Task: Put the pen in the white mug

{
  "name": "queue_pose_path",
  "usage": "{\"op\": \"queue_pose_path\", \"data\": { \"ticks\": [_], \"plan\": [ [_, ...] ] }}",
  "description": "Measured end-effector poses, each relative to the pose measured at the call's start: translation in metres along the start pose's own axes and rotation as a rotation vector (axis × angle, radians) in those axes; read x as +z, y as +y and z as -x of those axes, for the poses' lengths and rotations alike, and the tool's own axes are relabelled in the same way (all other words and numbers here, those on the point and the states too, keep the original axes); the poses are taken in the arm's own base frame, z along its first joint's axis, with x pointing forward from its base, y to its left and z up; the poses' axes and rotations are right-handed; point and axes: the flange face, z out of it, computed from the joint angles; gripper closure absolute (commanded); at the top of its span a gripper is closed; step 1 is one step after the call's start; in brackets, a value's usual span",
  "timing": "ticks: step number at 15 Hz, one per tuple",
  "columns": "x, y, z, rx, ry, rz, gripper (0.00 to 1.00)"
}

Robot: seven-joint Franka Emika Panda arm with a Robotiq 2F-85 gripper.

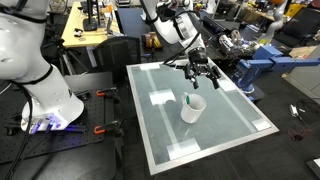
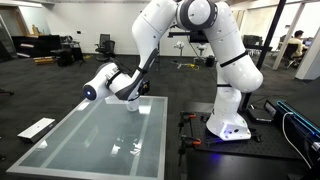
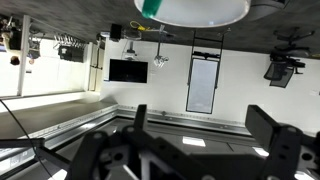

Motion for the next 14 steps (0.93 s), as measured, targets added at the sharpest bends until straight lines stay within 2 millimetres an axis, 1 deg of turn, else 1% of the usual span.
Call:
{"op": "queue_pose_path", "data": {
  "ticks": [5,8,11,14],
  "plan": [
    [-0.019,0.004,-0.04,0.097,-0.007,-0.031,0.0],
    [-0.025,0.008,-0.059,0.136,-0.013,-0.043,0.0],
    [-0.028,0.012,-0.068,0.148,-0.015,-0.048,0.0],
    [-0.028,0.013,-0.068,0.149,-0.015,-0.048,0.0]
  ]
}}
